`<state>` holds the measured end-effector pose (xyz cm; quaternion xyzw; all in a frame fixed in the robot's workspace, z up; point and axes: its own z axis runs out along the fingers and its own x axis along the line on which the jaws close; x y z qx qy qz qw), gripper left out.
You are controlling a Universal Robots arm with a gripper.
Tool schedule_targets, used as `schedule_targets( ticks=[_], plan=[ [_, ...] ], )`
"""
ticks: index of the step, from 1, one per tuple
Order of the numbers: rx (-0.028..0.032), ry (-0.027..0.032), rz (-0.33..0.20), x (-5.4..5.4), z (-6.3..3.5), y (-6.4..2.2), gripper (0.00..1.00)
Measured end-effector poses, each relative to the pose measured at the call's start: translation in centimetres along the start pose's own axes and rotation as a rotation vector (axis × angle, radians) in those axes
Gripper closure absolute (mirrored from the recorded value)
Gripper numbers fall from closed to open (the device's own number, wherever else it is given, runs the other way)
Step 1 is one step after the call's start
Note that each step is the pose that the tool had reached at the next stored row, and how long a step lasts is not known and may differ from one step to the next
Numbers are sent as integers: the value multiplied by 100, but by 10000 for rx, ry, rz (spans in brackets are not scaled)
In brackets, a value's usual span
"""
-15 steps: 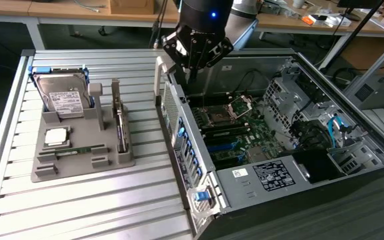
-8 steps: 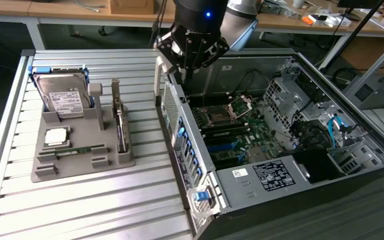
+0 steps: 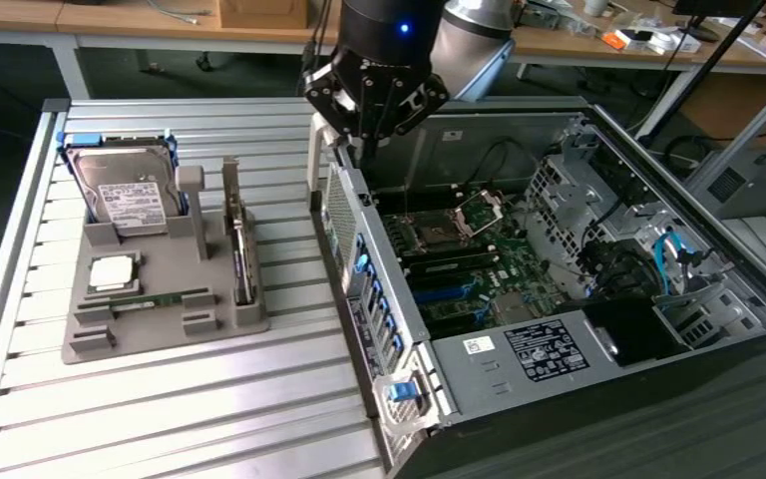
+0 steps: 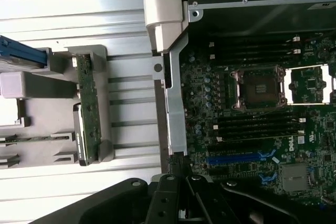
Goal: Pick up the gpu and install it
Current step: 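Reach for the gpu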
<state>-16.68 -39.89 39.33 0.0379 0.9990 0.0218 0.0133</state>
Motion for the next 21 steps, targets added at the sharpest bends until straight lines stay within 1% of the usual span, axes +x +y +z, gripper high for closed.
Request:
schedule_targets(
  ticks=[21],
  plan=[
    [0, 0, 0, 152, -4, -11, 90]
  ],
)
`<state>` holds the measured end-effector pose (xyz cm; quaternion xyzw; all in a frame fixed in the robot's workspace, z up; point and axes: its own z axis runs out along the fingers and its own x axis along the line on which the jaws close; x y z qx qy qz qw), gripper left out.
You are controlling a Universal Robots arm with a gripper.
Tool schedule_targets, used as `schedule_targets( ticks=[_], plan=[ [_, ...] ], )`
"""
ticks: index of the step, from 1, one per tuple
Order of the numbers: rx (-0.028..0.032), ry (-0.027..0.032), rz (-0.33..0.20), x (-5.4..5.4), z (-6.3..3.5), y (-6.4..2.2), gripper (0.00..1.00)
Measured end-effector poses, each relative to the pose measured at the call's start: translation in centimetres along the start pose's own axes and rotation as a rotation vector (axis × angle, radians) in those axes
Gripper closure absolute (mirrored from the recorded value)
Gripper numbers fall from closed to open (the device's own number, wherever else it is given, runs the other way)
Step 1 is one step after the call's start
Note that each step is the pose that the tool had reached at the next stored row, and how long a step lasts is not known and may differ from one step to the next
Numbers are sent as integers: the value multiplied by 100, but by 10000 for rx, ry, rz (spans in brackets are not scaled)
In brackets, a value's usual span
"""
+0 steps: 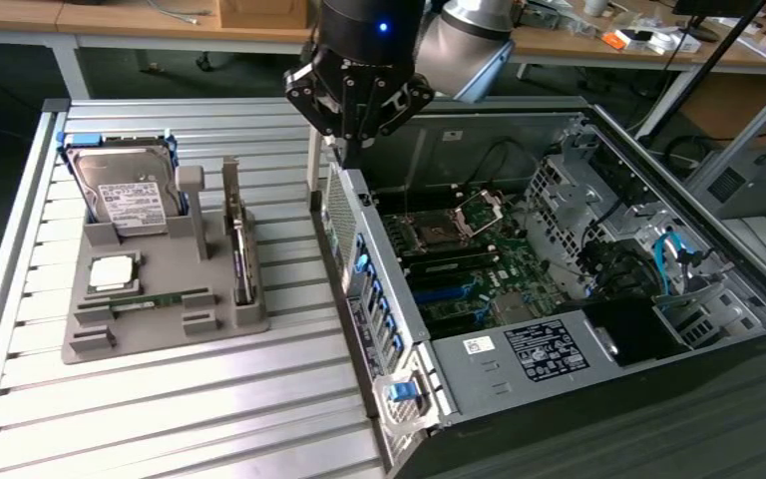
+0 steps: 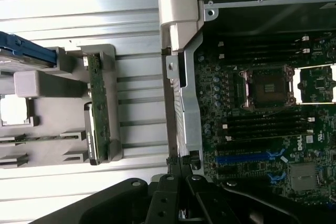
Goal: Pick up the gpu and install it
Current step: 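Reach for the gpu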
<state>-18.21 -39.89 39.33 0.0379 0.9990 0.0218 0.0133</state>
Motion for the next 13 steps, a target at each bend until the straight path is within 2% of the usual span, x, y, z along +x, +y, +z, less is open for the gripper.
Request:
schedule_targets(
  ticks=[8, 13],
  plan=[
    [-1, -1, 0, 85, -2, -6, 90],
    [-1, -2, 0, 176, -5, -13, 90]
  ],
)
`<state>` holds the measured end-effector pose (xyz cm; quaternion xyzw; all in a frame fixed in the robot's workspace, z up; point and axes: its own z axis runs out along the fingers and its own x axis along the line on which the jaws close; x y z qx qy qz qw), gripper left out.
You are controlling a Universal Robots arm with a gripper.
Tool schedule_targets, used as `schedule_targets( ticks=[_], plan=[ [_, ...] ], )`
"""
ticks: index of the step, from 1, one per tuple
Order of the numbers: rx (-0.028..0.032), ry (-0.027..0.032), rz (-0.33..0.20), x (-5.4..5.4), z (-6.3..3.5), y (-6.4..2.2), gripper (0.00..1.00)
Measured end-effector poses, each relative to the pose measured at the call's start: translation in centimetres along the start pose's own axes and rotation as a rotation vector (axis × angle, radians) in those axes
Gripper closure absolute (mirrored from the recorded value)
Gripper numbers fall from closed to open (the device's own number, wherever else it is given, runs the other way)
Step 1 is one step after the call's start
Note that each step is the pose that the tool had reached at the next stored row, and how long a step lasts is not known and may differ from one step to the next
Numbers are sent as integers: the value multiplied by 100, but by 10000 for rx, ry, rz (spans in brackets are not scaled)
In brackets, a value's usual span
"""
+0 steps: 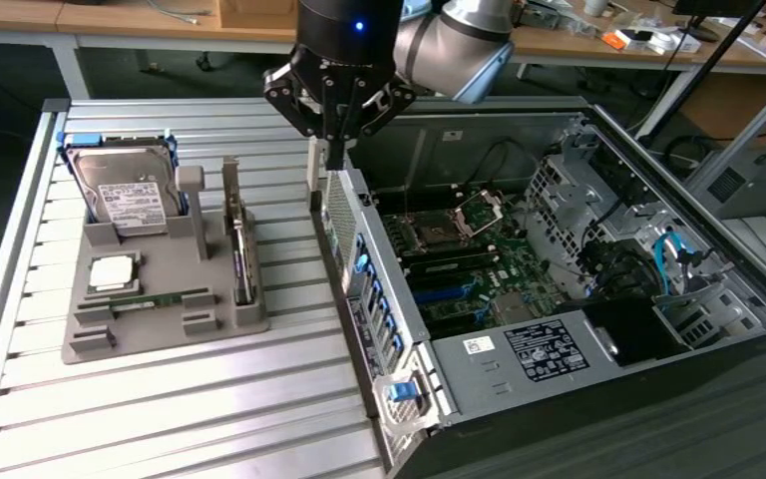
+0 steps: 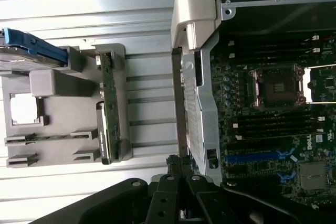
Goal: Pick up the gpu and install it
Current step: 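Reach for the gpu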
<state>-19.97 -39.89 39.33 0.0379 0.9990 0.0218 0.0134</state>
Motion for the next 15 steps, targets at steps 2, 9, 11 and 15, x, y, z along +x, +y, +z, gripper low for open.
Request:
schedule_targets(
  ticks=[2, 9, 11, 15],
  plan=[
    [1, 0, 1, 39, -2, -3, 90],
    [0, -1, 0, 109, -3, -8, 90],
    [0, -2, 0, 128, -4, -10, 90],
    [0, -2, -1, 173, -5, -13, 90]
  ],
)
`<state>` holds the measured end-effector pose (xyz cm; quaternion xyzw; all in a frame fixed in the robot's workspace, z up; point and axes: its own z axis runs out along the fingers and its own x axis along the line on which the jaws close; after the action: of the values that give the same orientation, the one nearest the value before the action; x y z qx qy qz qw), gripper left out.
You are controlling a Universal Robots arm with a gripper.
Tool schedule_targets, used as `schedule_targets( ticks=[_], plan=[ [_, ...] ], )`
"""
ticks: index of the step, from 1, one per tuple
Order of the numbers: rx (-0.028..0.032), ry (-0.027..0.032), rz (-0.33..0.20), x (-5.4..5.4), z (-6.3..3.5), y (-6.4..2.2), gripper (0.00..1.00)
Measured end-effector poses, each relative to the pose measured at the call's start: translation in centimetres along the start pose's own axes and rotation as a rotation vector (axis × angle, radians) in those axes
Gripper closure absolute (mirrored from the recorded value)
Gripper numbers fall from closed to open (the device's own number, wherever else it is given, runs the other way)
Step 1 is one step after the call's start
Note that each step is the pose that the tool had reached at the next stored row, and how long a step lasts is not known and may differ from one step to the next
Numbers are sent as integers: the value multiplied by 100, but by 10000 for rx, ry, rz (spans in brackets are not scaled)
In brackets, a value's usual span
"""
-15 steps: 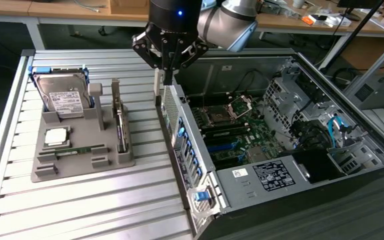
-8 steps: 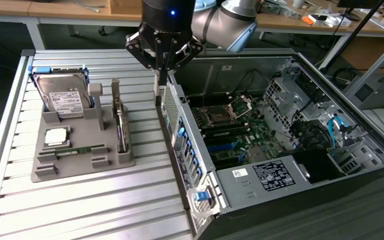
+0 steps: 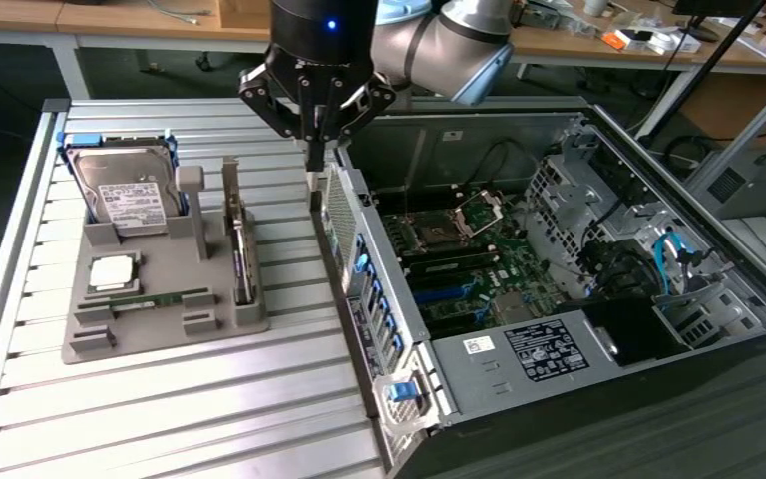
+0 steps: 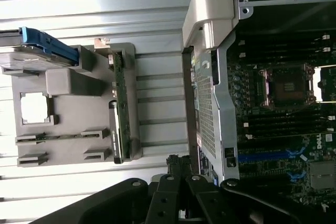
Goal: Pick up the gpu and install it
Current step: 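Reach for the gpu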
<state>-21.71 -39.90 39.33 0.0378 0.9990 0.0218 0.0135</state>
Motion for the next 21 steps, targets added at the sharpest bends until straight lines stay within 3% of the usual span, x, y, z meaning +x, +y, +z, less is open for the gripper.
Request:
schedule_targets(
  ticks=[21],
  plan=[
    [0, 0, 1, 146, -4, -11, 90]
  ],
)
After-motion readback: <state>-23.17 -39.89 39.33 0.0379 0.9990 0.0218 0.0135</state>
